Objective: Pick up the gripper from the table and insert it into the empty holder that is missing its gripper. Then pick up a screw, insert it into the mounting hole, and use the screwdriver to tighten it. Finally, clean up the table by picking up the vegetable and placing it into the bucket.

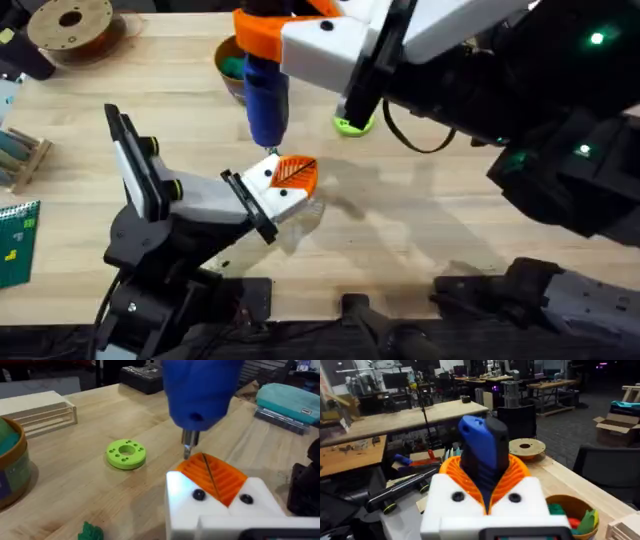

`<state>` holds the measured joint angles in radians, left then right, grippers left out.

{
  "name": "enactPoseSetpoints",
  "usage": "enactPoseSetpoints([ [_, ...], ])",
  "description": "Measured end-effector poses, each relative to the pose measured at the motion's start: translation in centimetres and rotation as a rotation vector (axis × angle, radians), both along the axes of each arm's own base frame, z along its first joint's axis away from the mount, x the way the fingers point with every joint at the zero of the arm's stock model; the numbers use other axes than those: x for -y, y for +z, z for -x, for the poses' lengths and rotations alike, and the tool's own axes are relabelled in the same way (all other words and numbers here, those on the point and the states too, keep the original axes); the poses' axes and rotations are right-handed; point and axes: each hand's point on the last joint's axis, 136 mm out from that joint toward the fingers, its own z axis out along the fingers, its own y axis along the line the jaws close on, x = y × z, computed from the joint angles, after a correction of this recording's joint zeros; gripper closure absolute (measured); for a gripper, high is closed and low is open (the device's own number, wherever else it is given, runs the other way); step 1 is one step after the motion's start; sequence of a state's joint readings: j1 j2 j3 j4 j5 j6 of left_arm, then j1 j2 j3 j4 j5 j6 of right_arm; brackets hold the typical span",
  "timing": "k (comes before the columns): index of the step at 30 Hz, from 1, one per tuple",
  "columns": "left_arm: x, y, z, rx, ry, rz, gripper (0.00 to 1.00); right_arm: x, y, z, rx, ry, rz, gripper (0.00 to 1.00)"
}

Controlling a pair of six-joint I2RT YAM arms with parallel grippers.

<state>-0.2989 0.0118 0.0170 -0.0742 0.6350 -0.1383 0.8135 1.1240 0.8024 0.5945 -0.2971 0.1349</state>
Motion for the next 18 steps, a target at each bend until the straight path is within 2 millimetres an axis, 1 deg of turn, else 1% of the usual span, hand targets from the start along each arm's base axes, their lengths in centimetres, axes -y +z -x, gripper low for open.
enactPoseSetpoints([
  [13,0.0,0.0,0.0,0.0,0.0,0.0,0.993,-0.6,-0.2,1.1,0.004,0.065,0.011,0.968],
  [18,0.0,0.0,0.0,0.0,0.0,0.0,0.993,-1.1,-0.7,1.3,-0.005,0.08,0.021,0.968],
])
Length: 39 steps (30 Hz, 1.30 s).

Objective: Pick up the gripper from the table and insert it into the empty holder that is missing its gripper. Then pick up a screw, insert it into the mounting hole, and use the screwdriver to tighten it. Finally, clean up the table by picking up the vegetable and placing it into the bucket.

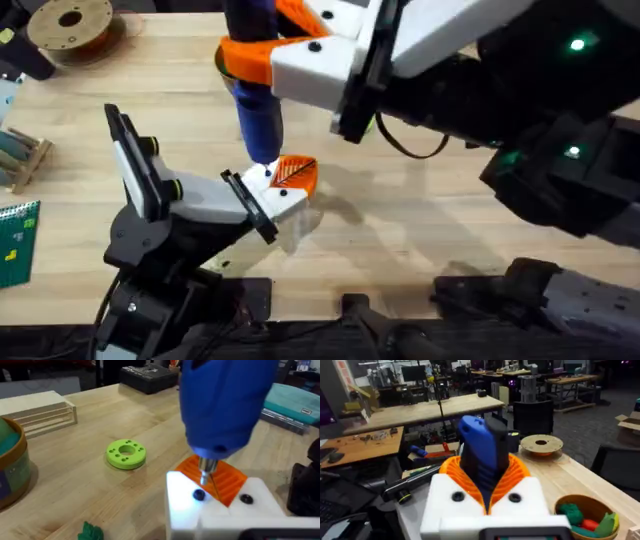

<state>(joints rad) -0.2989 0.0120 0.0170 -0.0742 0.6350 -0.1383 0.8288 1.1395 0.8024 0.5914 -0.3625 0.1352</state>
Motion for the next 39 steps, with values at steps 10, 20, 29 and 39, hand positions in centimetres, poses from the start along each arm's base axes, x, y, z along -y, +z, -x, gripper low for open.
enactPoseSetpoints([
  [10,0.0,0.0,0.0,0.0,0.0,0.0,0.993,-0.3,-0.5,-0.1,-0.009,0.004,0.01,0.968],
  [20,0.0,0.0,0.0,0.0,0.0,0.0,0.993,-0.5,-1.1,-0.3,-0.022,0.004,0.025,0.968],
  [29,0.0,0.0,0.0,0.0,0.0,0.0,0.993,-0.5,-1.2,-0.3,-0.025,0.004,0.027,0.968],
  [39,0.0,0.0,0.0,0.0,0.0,0.0,0.993,-0.5,-1.2,-0.3,-0.025,0.004,0.028,0.968],
])
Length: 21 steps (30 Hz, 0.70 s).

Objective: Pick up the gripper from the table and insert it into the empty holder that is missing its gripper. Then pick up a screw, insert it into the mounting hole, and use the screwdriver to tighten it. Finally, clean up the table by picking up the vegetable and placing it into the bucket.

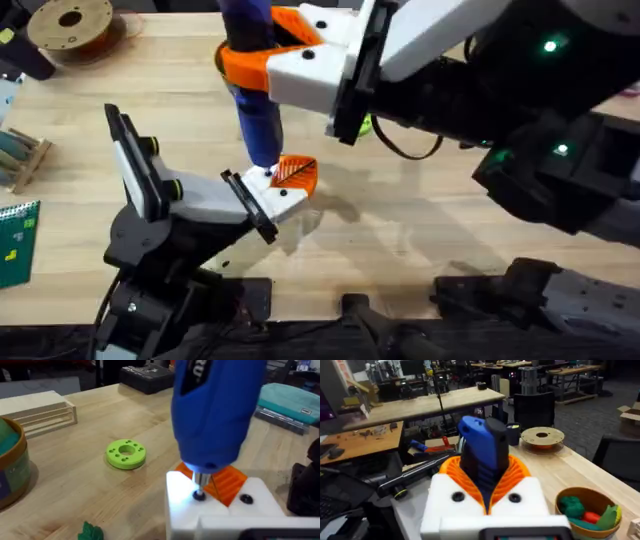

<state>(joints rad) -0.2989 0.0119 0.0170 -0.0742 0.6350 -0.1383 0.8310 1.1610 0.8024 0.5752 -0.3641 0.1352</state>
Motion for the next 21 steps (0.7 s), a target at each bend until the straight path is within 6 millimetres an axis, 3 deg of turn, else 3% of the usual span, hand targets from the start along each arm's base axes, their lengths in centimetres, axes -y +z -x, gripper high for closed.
enactPoseSetpoints([
  [16,0.0,0.0,0.0,0.0,0.0,0.0,0.993,0.0,0.1,0.0,0.002,0.0,-0.002,0.968],
  [21,0.0,0.0,0.0,0.0,0.0,0.0,0.993,0.1,1.2,0.1,0.035,0.0,-0.038,0.968],
])
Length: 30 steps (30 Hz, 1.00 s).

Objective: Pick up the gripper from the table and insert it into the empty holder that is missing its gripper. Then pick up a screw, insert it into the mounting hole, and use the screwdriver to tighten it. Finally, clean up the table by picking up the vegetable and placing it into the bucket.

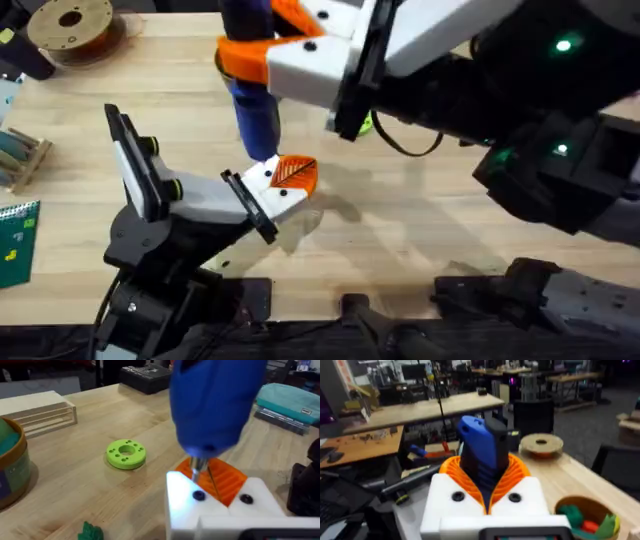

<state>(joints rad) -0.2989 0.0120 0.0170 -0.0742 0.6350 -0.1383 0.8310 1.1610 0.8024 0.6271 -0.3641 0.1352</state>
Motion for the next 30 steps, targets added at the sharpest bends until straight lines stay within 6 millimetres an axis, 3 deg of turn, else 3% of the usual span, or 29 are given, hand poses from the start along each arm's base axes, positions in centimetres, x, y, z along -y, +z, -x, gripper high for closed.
enactPoseSetpoints([
  [6,0.0,0.0,0.0,0.0,0.0,0.0,0.993,0.4,2.4,0.4,0.07,0.0,-0.077,0.968],
  [14,0.0,0.0,0.0,0.0,0.0,0.0,0.993,0.1,0.4,0.0,0.013,-0.001,-0.014,0.968],
  [26,0.0,0.0,0.0,0.0,0.0,0.0,0.993,0.1,-0.1,-0.2,0.0,-0.007,0.006,0.968],
  [29,0.0,0.0,0.0,0.0,0.0,0.0,0.993,0.5,-0.2,-0.8,0.053,-0.033,0.027,0.968],
  [30,0.0,0.0,0.0,0.0,0.0,0.0,0.993,1.5,-1.1,-2.6,0.121,-0.112,0.095,0.968],
])
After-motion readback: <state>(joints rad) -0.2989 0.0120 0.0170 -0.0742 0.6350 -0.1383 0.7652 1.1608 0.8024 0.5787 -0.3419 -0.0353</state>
